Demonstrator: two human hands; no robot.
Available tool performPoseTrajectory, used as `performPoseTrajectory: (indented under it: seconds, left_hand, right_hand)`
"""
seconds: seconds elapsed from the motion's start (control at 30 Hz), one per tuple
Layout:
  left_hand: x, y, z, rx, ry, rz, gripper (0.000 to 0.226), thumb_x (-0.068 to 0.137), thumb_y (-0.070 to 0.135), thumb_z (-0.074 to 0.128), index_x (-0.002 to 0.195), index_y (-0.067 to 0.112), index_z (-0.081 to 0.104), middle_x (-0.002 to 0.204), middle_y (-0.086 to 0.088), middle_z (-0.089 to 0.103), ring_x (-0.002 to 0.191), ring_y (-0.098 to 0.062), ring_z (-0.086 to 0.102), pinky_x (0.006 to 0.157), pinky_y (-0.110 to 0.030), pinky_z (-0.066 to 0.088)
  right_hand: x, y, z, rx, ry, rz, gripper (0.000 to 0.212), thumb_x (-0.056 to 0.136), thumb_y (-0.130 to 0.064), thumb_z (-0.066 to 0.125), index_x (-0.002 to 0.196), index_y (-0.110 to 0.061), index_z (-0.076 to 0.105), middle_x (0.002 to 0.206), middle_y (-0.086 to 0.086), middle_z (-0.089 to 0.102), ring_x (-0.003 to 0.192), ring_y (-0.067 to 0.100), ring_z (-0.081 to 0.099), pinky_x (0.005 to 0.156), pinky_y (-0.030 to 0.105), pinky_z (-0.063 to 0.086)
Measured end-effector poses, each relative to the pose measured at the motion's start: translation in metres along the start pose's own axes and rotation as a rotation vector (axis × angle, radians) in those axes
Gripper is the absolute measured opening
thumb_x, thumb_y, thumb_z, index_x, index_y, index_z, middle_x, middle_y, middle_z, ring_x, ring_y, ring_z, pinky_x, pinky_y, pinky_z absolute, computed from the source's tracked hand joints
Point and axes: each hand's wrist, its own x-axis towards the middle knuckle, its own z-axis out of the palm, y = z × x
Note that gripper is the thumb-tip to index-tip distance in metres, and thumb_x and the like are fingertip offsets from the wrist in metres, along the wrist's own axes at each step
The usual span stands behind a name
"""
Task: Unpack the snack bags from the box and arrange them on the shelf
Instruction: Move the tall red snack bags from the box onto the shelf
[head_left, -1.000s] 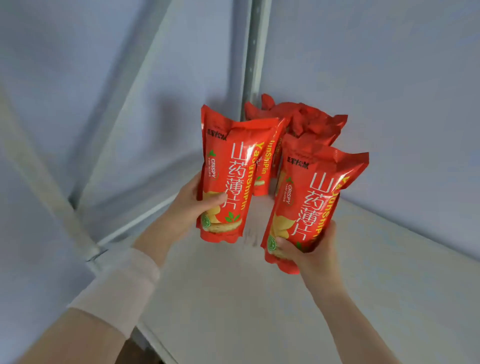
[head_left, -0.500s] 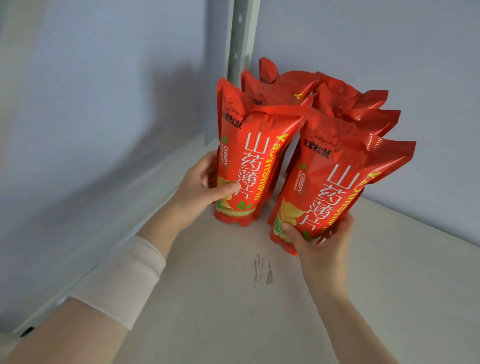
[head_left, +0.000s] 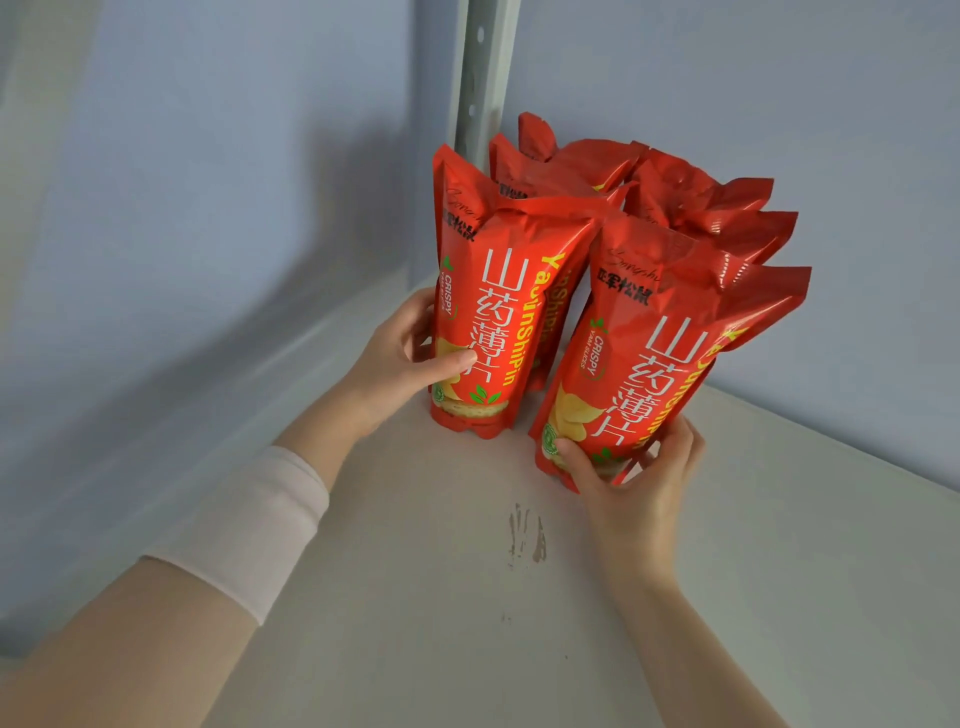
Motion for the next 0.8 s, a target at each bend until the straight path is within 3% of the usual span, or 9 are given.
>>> performPoseTrajectory:
  seconds: [0.07,0.17,0.23,0.3,0.4,0.5,0.57,0.67,0.8]
  left_hand:
    - [-0.004,0.004,0.001,0.025,0.007,-0.005,0.073,0.053,0.042,0.074,0.119,0.034,0.044,0.116,0.017,0.058,0.104,0.001,0.059,0.082,-0.017,0.048]
    - [-0.018,0.016,0.002,0.147,-0.016,-0.045,0.096,0.057,0.049,0.077,0.138,0.030,0.028,0.136,0.009,0.046,0.122,-0.006,0.047,0.099,-0.026,0.042]
    - [-0.037,0.028,0.006,0.301,-0.003,-0.077,0.091,0.077,0.043,0.070,0.147,0.024,0.015,0.148,0.009,0.030,0.133,-0.006,0.032,0.110,-0.030,0.028]
    - [-0.062,0.037,0.010,0.566,0.108,-0.104,0.080,0.087,0.035,0.060,0.149,0.018,0.012,0.152,0.006,0.023,0.139,-0.010,0.023,0.112,-0.032,0.022]
    - [-0.114,0.048,0.019,1.132,0.201,-0.057,0.067,0.092,0.033,0.055,0.147,0.014,0.022,0.152,-0.006,0.030,0.139,-0.023,0.028,0.112,-0.036,0.023]
    - [-0.182,0.053,0.031,1.519,0.153,-0.141,0.064,0.093,0.035,0.047,0.147,0.016,0.019,0.152,-0.005,0.027,0.141,-0.023,0.022,0.115,-0.037,0.010]
    - [-0.236,0.057,0.046,1.662,0.142,-0.244,0.064,0.095,0.035,0.044,0.149,0.017,0.015,0.155,-0.006,0.021,0.144,-0.023,0.015,0.117,-0.039,0.004]
    - [-0.322,0.063,0.066,1.745,0.131,-0.434,0.062,0.095,0.034,0.042,0.149,0.018,0.016,0.155,-0.008,0.020,0.144,-0.025,0.013,0.117,-0.042,0.003]
    - [-0.430,0.069,0.085,1.806,0.151,-0.716,0.055,0.096,0.029,0.039,0.146,0.015,0.022,0.151,-0.013,0.028,0.142,-0.030,0.017,0.117,-0.045,0.006]
  right_hand:
    - [-0.001,0.001,-0.001,-0.024,-0.025,-0.013,0.094,0.062,-0.016,0.085,0.138,-0.010,0.029,0.132,0.001,0.031,0.119,0.008,0.040,0.096,0.017,0.038]
    - [-0.008,0.004,-0.002,-0.038,-0.046,-0.037,0.105,0.064,-0.024,0.085,0.144,-0.010,0.018,0.138,0.006,0.027,0.131,0.018,0.035,0.106,0.036,0.039]
    - [-0.018,0.002,-0.006,-0.069,-0.037,-0.020,0.103,0.069,-0.027,0.081,0.145,-0.008,0.014,0.140,0.012,0.025,0.134,0.023,0.030,0.109,0.045,0.035]
    - [-0.033,0.001,-0.015,-0.175,-0.011,-0.105,0.092,0.074,-0.029,0.075,0.143,-0.005,0.018,0.137,0.019,0.029,0.131,0.028,0.032,0.107,0.051,0.035]
    - [-0.067,-0.007,-0.033,-0.311,-0.051,-0.278,0.073,0.078,-0.023,0.068,0.135,-0.006,0.026,0.132,0.024,0.037,0.123,0.030,0.032,0.101,0.052,0.039]
    - [-0.106,-0.021,-0.048,-0.478,-0.261,-0.436,0.061,0.079,-0.031,0.056,0.130,-0.002,0.039,0.133,0.024,0.045,0.124,0.032,0.033,0.100,0.047,0.038]
    - [-0.134,-0.035,-0.060,-0.571,-0.445,-0.559,0.060,0.083,-0.029,0.060,0.134,-0.001,0.042,0.140,0.021,0.043,0.134,0.035,0.030,0.106,0.047,0.033]
    - [-0.178,-0.059,-0.081,-0.666,-0.767,-0.658,0.062,0.096,-0.035,0.042,0.146,-0.006,0.021,0.154,0.013,0.021,0.145,0.029,0.005,0.116,0.040,0.008]
    - [-0.246,-0.079,-0.095,-0.695,-0.952,-0.884,0.060,0.097,-0.037,0.038,0.147,-0.008,0.019,0.154,0.012,0.020,0.145,0.029,0.005,0.117,0.042,0.009]
